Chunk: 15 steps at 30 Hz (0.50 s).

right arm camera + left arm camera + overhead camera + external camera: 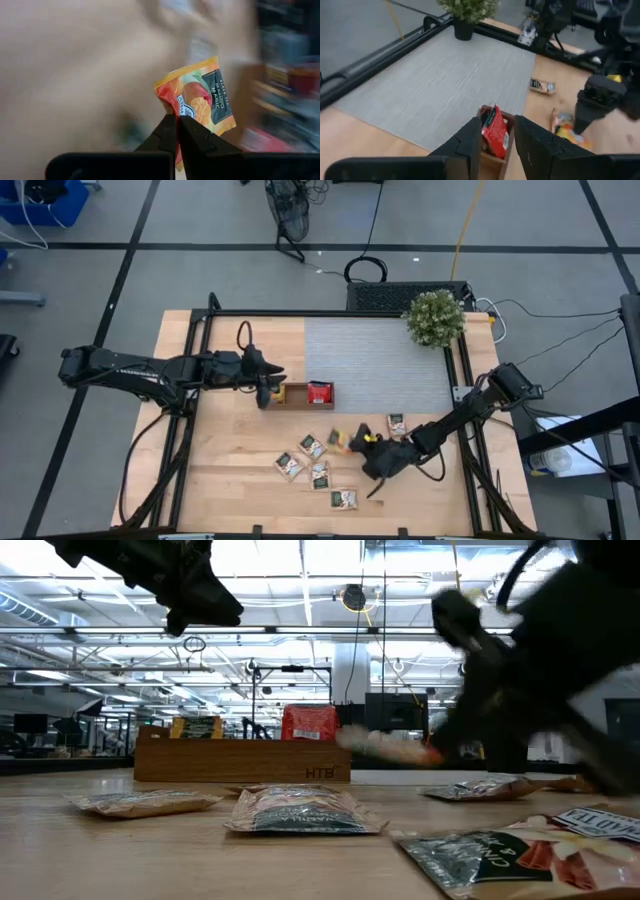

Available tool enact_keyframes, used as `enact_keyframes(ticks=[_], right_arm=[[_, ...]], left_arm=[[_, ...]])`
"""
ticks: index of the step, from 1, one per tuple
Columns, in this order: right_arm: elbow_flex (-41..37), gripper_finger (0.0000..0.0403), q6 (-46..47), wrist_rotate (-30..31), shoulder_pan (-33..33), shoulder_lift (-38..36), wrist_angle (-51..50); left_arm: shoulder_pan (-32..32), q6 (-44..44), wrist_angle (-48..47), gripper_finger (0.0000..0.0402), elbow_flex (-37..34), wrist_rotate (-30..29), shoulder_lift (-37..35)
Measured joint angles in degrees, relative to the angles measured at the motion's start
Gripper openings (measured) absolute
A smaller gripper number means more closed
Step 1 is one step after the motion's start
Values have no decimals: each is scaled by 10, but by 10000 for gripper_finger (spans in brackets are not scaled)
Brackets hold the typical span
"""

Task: Pick & Place Tea
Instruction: Put the yellow tea bag into the left section of the wooden organizer

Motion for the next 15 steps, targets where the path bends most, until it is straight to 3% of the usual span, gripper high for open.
enact_keyframes(ticks=[2,4,10,15], right_arm=[[1,2,-61,90,-2,-2,62],[2,1,-138,136,-14,-3,130],[2,1,-283,141,-95,0,284],[3,1,-313,141,-155,1,309]], left_arm=[[0,-29,13,120,0,-9,10],[0,-49,24,120,0,-11,24],[1,-116,101,122,0,3,108],[2,-159,200,154,0,30,164]])
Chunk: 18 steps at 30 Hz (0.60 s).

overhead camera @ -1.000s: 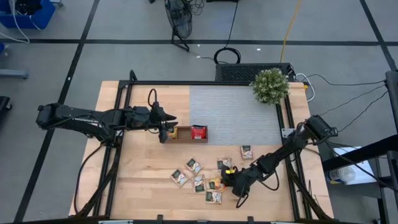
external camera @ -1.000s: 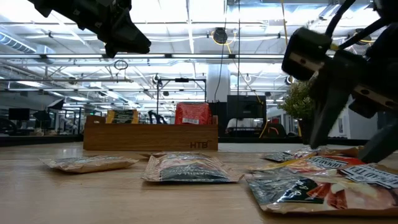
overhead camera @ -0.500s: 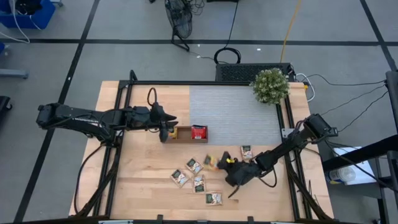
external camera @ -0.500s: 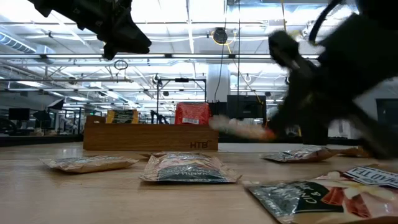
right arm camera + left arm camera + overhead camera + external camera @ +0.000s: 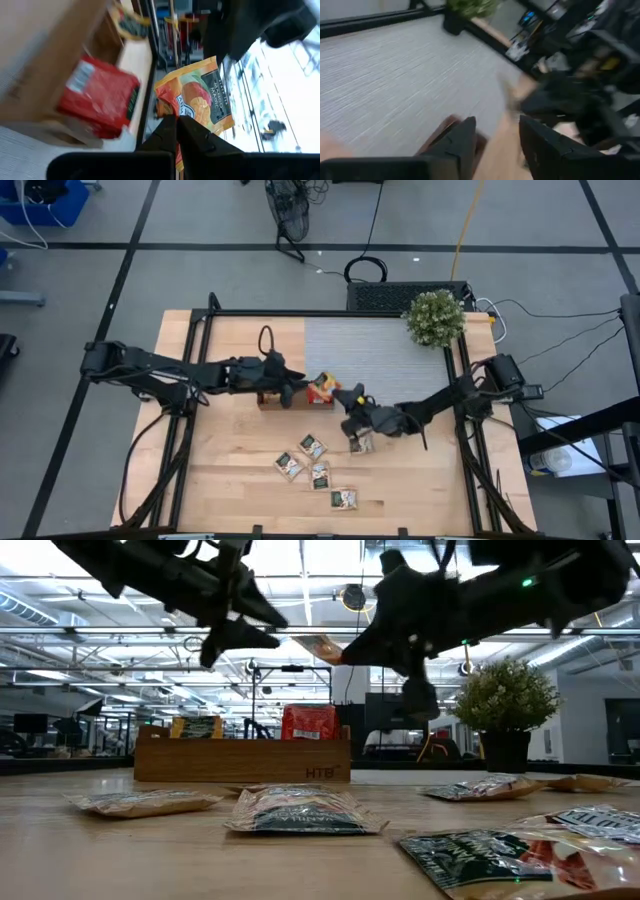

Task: Pick & Place Tea
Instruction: Put the yellow tea bag into the left section of the wooden organizer

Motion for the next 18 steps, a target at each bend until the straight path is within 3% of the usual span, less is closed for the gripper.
enact_keyframes(ticks=[7,18], right_arm=[[0,0,5,-18,-31,0,5],[0,0,4,-78,-44,-1,65]], left_arm=[[1,6,65,201,0,7,23],[6,9,64,207,0,9,24]])
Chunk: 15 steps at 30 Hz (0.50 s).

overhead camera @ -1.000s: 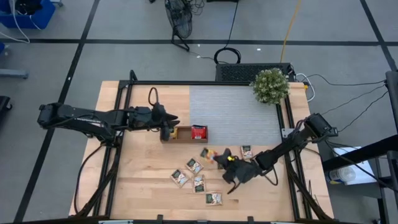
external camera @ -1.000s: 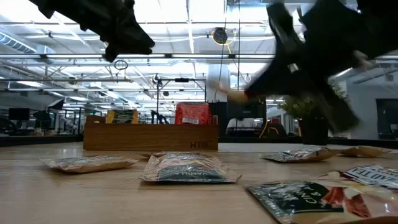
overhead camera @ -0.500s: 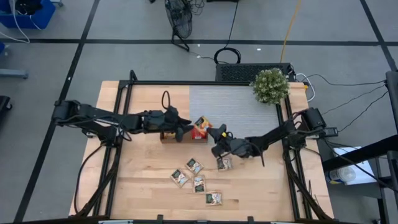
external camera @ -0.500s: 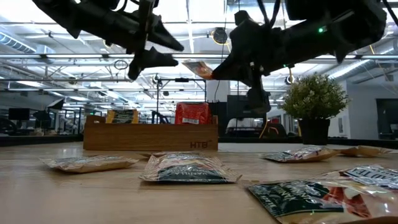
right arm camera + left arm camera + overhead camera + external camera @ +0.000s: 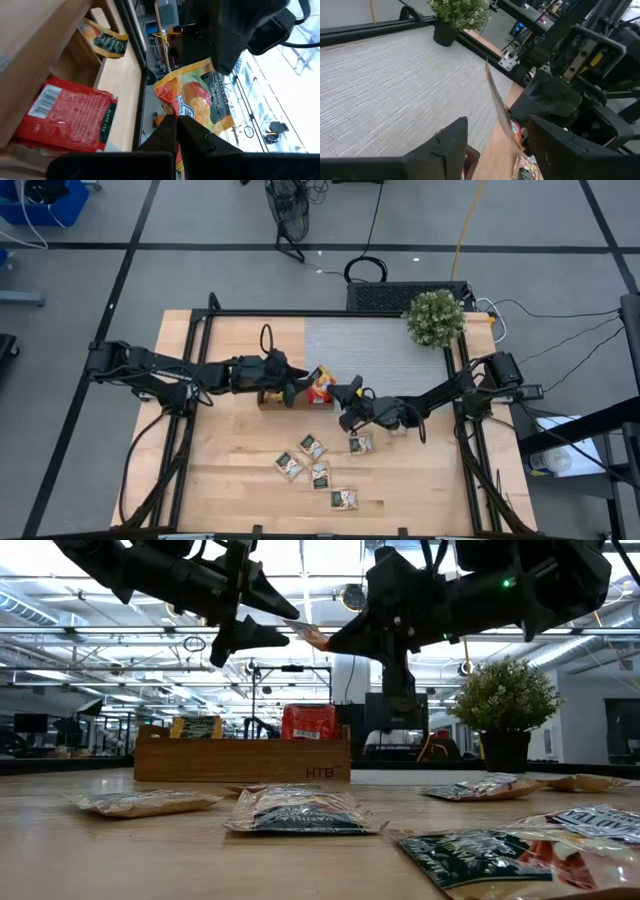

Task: Pick & Place Tea
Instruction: Put the yellow tea bag into the left section of the wooden organizer

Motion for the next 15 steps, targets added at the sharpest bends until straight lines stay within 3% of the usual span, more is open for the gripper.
enact_keyframes(ticks=[9,12,15], right_arm=[[0,0,17,-17,-11,0,0],[0,0,17,-17,-12,0,0],[0,0,17,-27,-12,0,0]], left_arm=[[0,0,1,198,0,0,0],[2,9,6,155,0,0,0],[9,12,6,80,0,1,0]])
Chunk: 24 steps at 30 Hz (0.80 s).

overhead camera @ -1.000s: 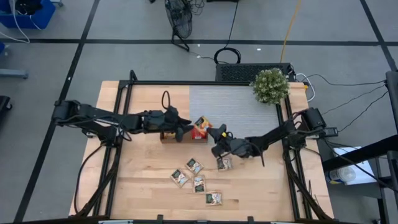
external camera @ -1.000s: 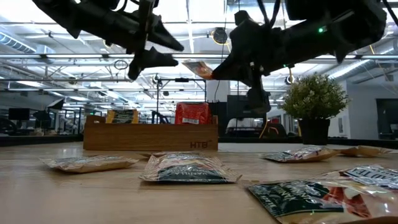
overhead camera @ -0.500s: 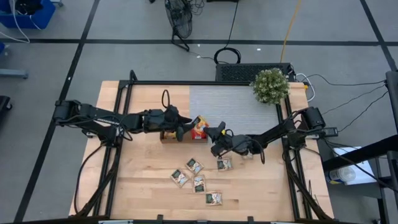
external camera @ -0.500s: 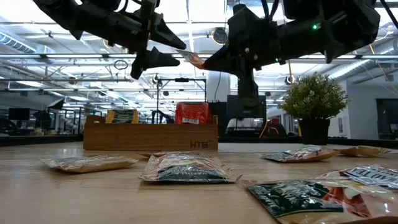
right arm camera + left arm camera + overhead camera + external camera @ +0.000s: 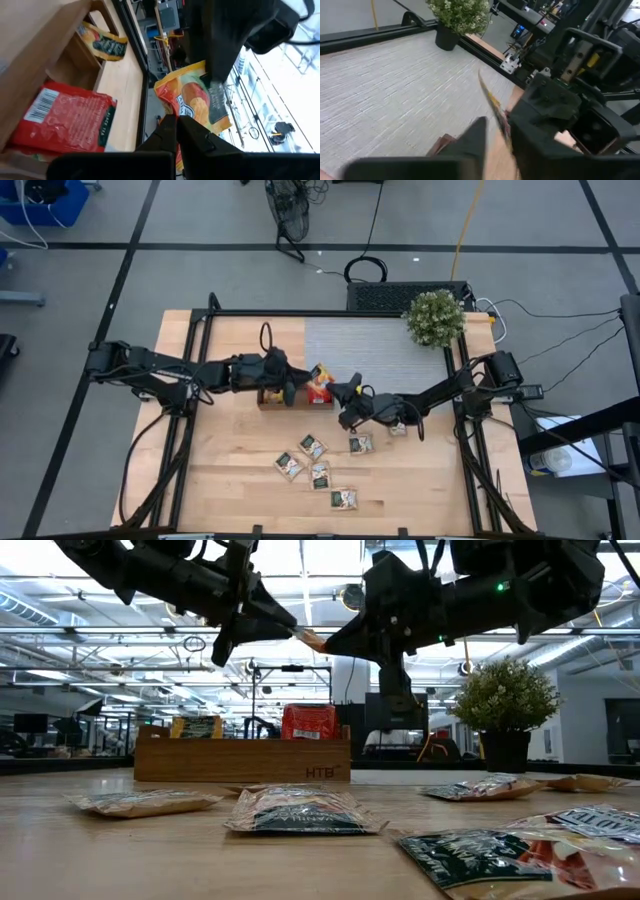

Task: Pick & Place Tea
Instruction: Put the yellow tea bag into the left section of the wooden organizer

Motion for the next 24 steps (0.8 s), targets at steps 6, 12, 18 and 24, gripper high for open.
enact_keyframes(ticks=[6,12,18,24], right_arm=[[0,2,61,-2,1,0,-2],[0,29,364,41,22,0,-35],[0,47,496,43,54,0,-125],[-1,46,491,28,64,-3,-121]], left_arm=[[12,74,-1,6,0,34,-2],[1,218,-68,3,2,14,-89],[-34,325,-274,2,0,7,-188],[-42,285,-479,2,26,-11,-228]])
